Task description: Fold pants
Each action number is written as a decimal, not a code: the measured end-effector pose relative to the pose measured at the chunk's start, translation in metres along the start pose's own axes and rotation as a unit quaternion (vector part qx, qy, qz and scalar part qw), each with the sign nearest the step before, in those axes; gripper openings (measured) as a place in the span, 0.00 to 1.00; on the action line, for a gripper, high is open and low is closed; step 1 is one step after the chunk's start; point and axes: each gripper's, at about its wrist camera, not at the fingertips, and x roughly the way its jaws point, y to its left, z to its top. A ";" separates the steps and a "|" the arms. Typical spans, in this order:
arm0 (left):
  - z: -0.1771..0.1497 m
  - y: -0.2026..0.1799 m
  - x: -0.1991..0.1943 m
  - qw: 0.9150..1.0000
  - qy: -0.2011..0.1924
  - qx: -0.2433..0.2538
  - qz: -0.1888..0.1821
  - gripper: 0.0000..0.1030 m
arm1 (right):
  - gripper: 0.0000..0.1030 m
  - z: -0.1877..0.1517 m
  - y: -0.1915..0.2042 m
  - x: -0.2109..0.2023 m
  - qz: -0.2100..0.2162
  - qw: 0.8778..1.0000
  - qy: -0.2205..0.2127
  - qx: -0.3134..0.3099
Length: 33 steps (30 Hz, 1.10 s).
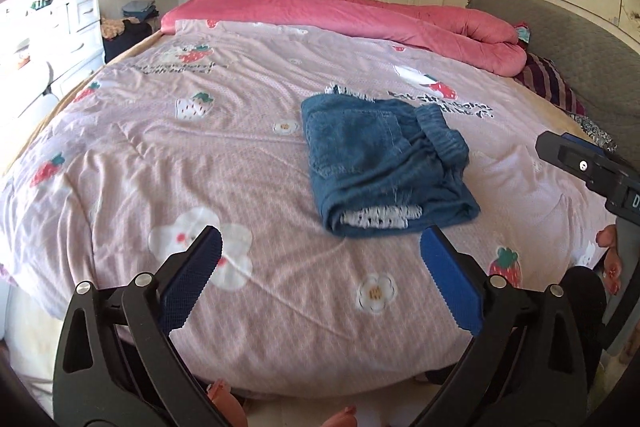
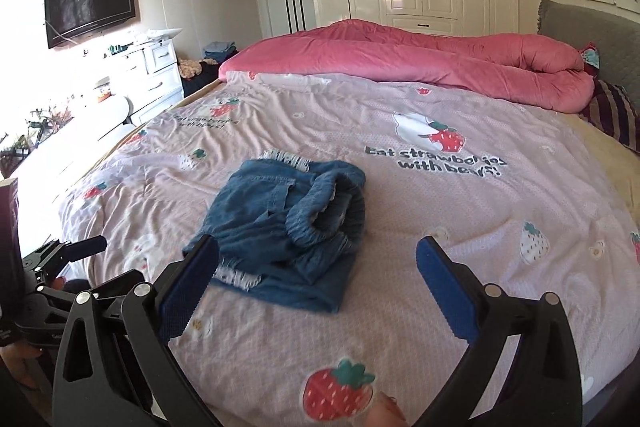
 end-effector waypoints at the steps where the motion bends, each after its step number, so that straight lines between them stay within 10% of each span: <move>1: -0.003 -0.001 -0.001 1.000 0.001 -0.001 0.000 0.91 | 0.96 -0.003 0.000 -0.002 0.000 1.000 0.000 0.002; 33: -0.055 0.007 0.002 0.999 0.015 -0.024 0.024 0.91 | 0.96 -0.069 0.003 0.012 -0.006 0.999 0.034 0.007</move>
